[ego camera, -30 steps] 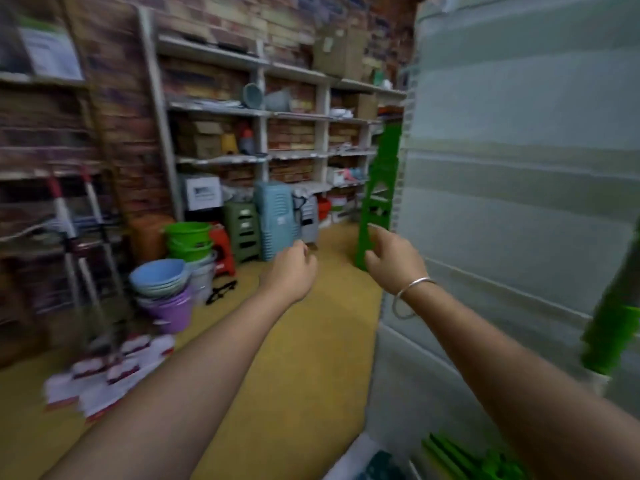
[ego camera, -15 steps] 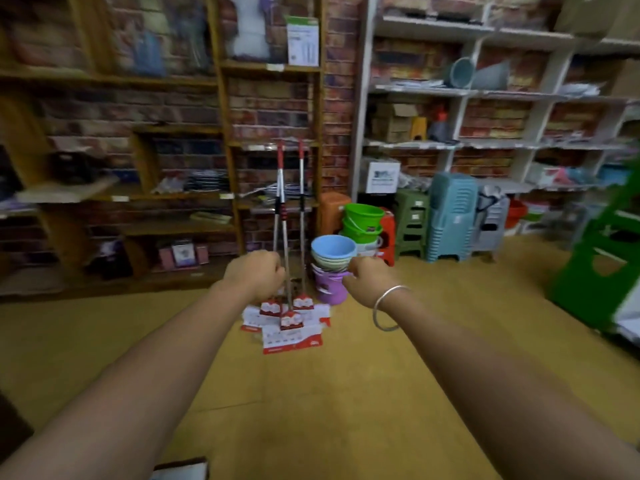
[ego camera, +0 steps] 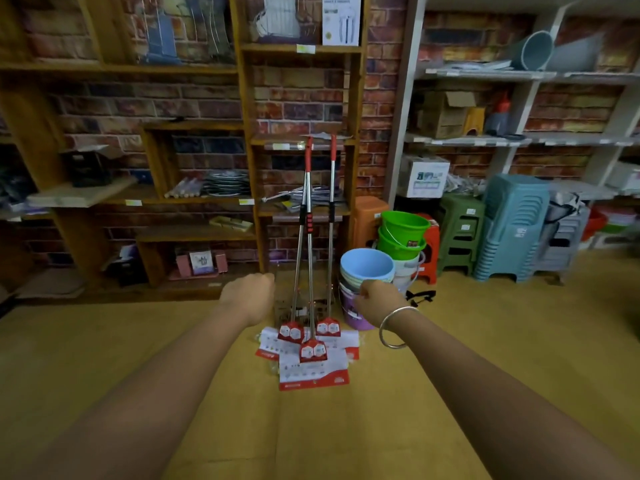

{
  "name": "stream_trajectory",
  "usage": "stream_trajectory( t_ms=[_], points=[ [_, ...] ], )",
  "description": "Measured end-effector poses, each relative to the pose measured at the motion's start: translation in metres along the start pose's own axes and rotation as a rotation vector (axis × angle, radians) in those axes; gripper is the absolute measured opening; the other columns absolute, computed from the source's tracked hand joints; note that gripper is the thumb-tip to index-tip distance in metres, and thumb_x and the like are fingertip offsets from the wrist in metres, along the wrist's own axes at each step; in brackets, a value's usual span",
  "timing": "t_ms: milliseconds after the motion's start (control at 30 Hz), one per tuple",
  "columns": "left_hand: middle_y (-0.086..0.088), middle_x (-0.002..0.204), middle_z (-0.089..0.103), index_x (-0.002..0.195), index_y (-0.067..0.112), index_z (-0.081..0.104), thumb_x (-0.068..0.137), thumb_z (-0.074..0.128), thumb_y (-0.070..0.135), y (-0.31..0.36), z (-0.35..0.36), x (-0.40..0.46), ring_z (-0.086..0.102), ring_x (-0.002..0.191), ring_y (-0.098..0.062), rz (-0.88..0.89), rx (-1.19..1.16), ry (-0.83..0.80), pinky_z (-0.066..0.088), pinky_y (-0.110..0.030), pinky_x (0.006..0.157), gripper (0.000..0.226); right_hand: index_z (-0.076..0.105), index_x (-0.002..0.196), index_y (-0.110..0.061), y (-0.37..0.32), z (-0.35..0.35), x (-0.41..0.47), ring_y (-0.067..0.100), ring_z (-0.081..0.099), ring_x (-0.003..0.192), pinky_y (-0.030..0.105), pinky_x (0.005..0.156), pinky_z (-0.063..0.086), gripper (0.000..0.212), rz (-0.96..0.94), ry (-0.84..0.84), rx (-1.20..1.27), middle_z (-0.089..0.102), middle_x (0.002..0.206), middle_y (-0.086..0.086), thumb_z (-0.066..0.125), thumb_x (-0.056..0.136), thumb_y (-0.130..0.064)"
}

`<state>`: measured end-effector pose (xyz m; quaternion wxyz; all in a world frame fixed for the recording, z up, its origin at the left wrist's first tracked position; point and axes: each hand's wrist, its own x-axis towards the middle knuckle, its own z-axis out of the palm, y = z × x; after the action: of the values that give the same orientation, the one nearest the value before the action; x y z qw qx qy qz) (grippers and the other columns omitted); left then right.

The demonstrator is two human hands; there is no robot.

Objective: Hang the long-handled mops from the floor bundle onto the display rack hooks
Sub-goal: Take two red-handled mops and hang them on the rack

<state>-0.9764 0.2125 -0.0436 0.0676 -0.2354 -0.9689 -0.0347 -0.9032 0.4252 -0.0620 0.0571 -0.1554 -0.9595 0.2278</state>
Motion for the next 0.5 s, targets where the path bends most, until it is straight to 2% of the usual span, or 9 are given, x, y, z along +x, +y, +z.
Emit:
stream_trajectory(
  t_ms=[100,200,400,500],
  points=[
    [-0.009,0.097,0.065,0.099,0.012,0.055,0.095,0.038,0.017,0.011,0.013,0.064,0.061,0.087,-0.027,0.015,-0.022,-0.038,0.049,-0.039,0.072,0.019,0.06,0.099,-0.006,0.012,-0.002,0.075,0.033,0.059,0.098,0.029,0.075,0.042,0.024,-0.012,-0.027,0.009,0.064,0.106,0.018,0.046,0.086,-0.021],
    [-0.008,0.097,0.065,0.094,0.015,0.053,0.094,0.038,0.02,0.014,0.02,0.129,0.06,0.085,-0.026,0.001,-0.055,-0.051,0.047,-0.037,0.071,0.016,0.06,0.104,-0.005,0.02,-0.007,0.149,0.034,0.058,0.102,0.031,0.082,0.045,0.027,-0.049,-0.073,-0.015,0.064,0.11,0.019,0.044,0.088,-0.02],
    [-0.008,0.098,0.064,0.099,0.014,0.055,0.094,0.04,0.029,0.0,0.03,0.248,0.06,0.088,-0.027,-0.043,-0.1,-0.093,0.047,-0.037,0.075,0.021,0.063,0.096,-0.008,0.026,0.002,0.279,0.031,0.058,0.094,0.025,0.072,0.036,0.024,-0.089,-0.11,-0.015,0.067,0.104,0.015,0.046,0.087,-0.021],
    [-0.009,0.097,0.064,0.096,0.014,0.055,0.094,0.041,0.03,-0.011,0.041,0.313,0.06,0.088,-0.029,-0.049,-0.119,-0.111,0.048,-0.038,0.075,0.021,0.059,0.079,-0.011,0.023,0.011,0.345,0.029,0.057,0.083,0.025,0.068,0.036,0.017,-0.103,-0.135,0.038,0.068,0.097,0.016,0.047,0.086,-0.02]
  ],
)
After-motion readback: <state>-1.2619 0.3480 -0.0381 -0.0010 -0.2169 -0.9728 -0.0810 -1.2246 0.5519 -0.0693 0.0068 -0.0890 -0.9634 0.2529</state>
